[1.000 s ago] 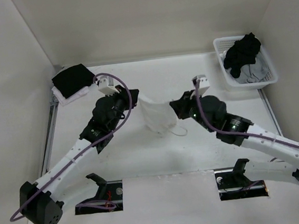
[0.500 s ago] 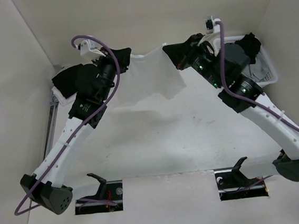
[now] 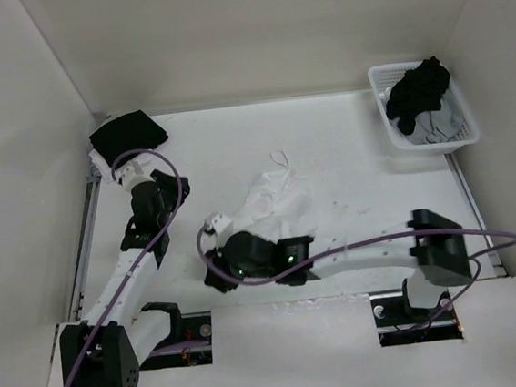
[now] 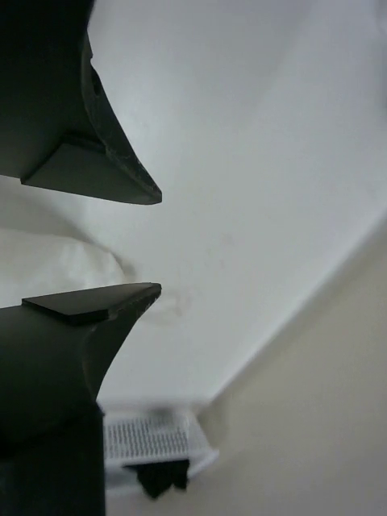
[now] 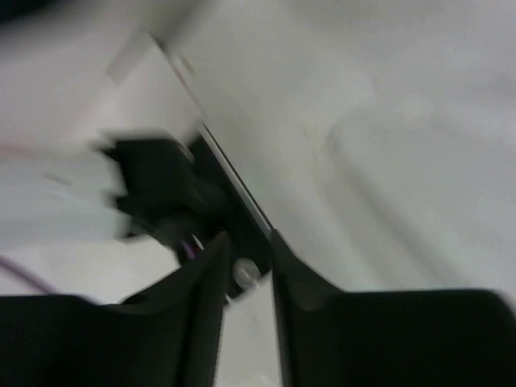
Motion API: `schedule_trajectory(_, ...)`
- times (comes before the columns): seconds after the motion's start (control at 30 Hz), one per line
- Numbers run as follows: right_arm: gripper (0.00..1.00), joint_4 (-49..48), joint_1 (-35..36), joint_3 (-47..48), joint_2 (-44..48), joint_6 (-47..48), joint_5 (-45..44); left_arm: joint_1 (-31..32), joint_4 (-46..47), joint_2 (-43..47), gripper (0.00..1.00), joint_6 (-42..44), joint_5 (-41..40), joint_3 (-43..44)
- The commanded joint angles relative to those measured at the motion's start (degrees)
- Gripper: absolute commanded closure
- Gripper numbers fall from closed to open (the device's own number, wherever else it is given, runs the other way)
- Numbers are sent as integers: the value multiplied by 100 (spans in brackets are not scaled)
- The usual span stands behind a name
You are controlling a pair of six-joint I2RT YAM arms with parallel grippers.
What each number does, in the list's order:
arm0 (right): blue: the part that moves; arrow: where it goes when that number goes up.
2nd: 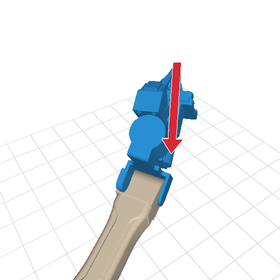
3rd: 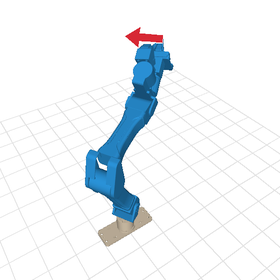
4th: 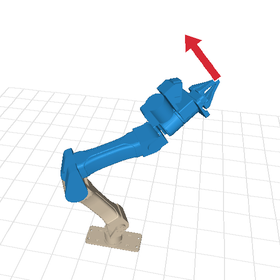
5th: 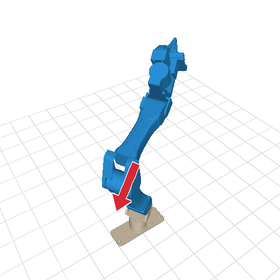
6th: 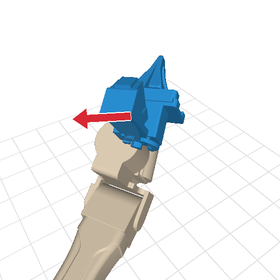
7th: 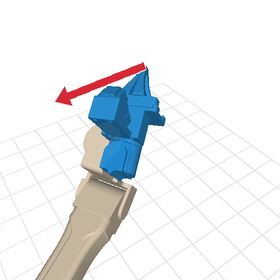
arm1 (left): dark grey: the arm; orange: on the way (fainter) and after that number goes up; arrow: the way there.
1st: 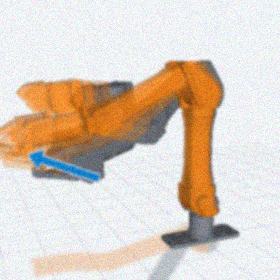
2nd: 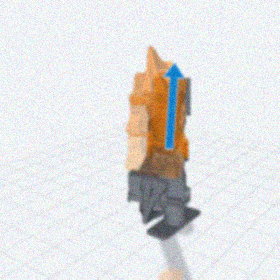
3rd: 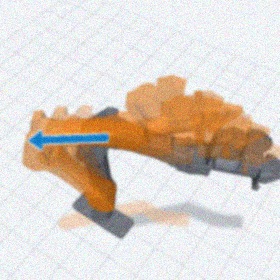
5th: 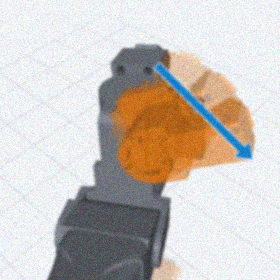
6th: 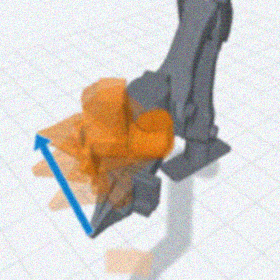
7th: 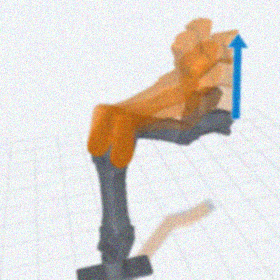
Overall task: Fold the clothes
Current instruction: Flatten the tank top out
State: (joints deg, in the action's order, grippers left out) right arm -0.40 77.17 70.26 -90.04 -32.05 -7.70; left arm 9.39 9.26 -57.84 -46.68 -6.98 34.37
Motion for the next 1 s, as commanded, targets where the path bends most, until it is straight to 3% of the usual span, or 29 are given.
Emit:
schedule_trajectory(0.0,63,102,347,-92,-452,-583,-30,-292,139,554,59,-211,241,-534)
schedule_trajectory(0.07,47,155,365,-144,-392,-504,181,-302,-72,713,59,-79,128,-817)
schedule_trajectory(0.17,47,111,269,-529,125,-276,-10,-74,-240,652,59,106,-75,-1151)
schedule_trajectory(0.23,61,137,-46,-846,486,-240,-326,102,-267,468,59,193,-101,-1301)
schedule_trajectory(0.3,85,172,-512,-1179,706,-266,-625,356,-293,240,59,325,-119,-1345)
schedule_trajectory(0.37,90,138,-987,-1548,777,-319,-837,646,-258,11,57,431,-198,-1398)
schedule_trajectory(0.43,87,189,-1444,-1743,672,-363,-995,971,-170,-340,56,527,-364,-1363)
schedule_trajectory(0.57,68,40,-2244,-2042,418,-364,-1269,1797,225,-1070,56,660,-637,-942)
schedule_trajectory(0.73,59,111,-2430,-2051,118,-204,-1006,2712,700,-1737,60,871,-647,-186)
schedule_trajectory(0.97,55,-302,-2430,-2271,-373,-380,-698,2546,1060,-2775,62,634,-190,360)
